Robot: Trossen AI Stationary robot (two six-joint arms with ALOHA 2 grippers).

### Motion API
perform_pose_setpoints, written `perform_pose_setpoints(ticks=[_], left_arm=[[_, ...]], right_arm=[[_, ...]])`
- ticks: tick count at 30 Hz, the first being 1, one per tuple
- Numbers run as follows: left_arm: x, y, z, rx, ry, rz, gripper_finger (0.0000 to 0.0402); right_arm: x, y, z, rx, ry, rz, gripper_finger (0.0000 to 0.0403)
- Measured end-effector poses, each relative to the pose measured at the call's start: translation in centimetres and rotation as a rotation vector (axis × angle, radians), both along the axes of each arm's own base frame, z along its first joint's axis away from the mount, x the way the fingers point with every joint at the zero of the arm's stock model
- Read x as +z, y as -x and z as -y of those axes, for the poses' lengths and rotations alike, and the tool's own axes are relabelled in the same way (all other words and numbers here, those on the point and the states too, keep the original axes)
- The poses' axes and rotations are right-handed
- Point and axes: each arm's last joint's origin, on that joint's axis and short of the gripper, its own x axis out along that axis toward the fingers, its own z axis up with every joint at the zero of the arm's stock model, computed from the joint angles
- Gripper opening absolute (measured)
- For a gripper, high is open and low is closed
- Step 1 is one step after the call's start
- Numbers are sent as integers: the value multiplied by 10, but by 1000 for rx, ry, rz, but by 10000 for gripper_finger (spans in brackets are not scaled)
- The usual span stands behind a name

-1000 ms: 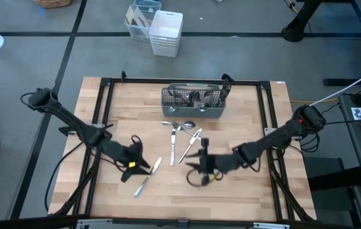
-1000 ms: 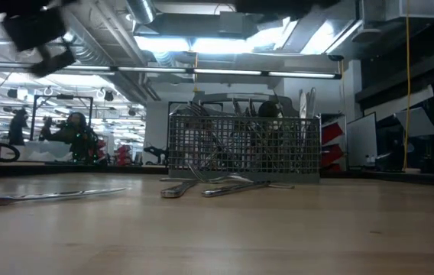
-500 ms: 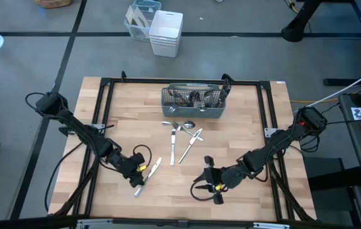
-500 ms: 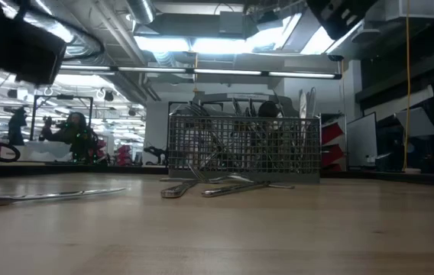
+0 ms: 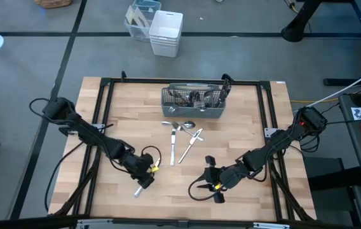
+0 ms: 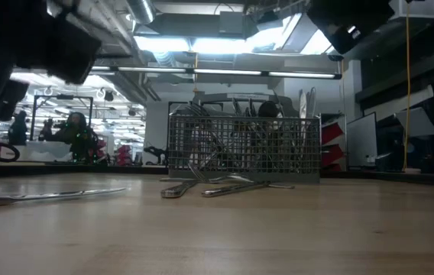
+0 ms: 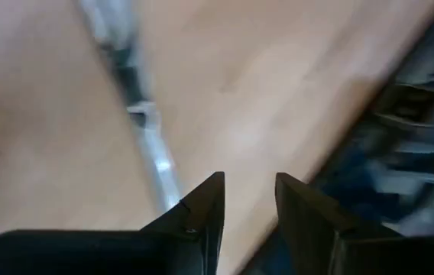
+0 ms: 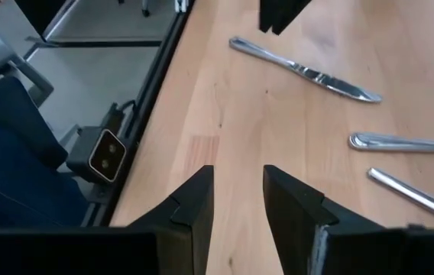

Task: Sort silverware
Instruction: Put the knife into the silverware rack

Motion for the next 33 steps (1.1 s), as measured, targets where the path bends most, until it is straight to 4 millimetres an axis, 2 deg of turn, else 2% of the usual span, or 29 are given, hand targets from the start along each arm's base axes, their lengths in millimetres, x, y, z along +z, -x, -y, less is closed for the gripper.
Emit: perform_pose_setpoints(ticks=[6, 11, 18, 24, 28, 33], left_arm=[[-17, 0, -4, 18, -121, -217, 94], [-26, -1, -3, 34, -133, -259, 91], [-25, -4, -2, -36, -118, -218, 108], [-21, -13, 2, -119, -115, -77, 144], [-21, -12, 2, -162, -143, -65, 164], [-21, -14, -1, -70, -205, -48, 166]], right_arm=[[-2, 1, 1, 0, 16, -24, 115], [-3, 2, 1, 0, 21, -31, 115], [-3, 2, 1, 0, 21, -31, 115], [-3, 2, 1, 0, 21, -30, 115], [-3, 2, 1, 0, 20, -30, 115], [-3, 2, 1, 0, 20, -30, 115]])
